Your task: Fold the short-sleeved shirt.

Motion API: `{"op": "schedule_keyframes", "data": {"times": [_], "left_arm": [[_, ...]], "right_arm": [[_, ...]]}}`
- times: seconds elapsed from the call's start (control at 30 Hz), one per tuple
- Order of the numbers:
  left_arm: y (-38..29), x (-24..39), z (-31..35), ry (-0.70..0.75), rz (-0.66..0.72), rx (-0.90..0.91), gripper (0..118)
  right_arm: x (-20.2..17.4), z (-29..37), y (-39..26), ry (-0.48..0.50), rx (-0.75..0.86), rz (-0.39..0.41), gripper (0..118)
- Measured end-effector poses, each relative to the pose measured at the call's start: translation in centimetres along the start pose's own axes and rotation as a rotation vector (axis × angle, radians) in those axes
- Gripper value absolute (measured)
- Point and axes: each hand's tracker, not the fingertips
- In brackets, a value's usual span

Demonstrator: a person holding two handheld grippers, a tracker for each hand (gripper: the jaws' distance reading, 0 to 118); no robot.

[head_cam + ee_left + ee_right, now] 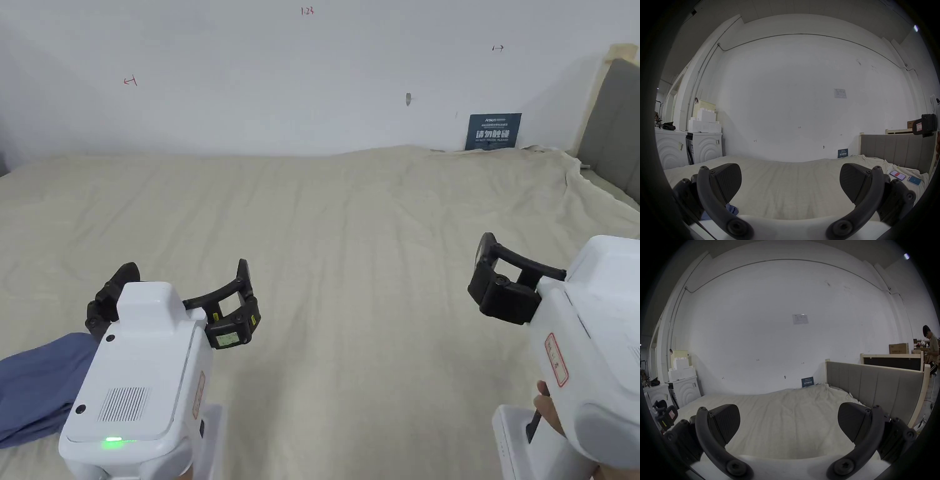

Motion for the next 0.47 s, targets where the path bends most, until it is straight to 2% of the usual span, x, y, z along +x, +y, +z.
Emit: {"op": "schedule_keyframes", "data": {"times": [0.17, 0.47], "left_arm": [[0.06, 0.04, 0.00, -0.001, 0.000, 0.000, 118], [0.05, 0.19, 0.12, -0.008, -0.005, 0.002, 118]], "right_arm": [[-0.44, 0.42, -0.15, -0.016, 0.038, 0.078, 118], [0.07, 0.10, -0.22, -0.007, 0.049, 0.092, 118]]}}
